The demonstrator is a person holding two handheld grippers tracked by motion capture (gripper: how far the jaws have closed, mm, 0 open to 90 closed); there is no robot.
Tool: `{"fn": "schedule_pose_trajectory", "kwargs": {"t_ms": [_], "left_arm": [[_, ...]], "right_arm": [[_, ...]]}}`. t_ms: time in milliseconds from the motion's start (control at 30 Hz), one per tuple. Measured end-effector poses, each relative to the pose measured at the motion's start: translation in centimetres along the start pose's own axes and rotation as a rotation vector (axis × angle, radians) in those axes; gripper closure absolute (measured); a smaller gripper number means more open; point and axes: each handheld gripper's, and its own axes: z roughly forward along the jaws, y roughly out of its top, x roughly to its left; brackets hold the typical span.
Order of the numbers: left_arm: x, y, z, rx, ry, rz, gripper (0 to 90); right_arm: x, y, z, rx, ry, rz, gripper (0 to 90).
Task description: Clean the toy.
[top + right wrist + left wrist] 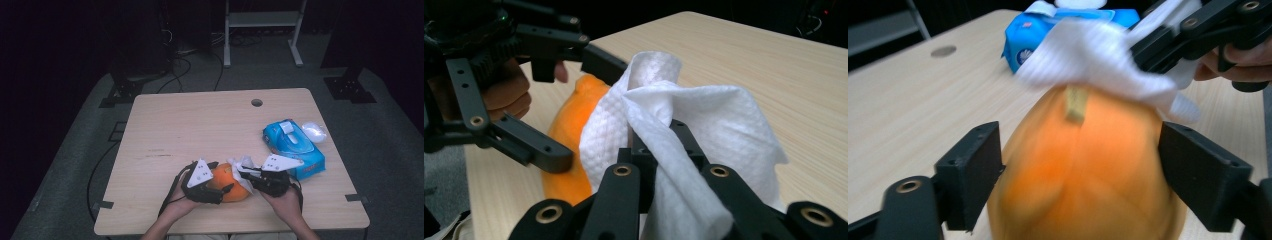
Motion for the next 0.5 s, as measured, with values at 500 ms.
{"fn": "schedule_pose_trajectory", "kwargs": {"t_ms": [500], "left_arm": [[0.3,-0.9,0.9,0.02,-0.047,-0.011,15.2]], "right_arm": [[-1.9,-0.9,-0.2,0.012,-0.055,0.065,82.7]]}}
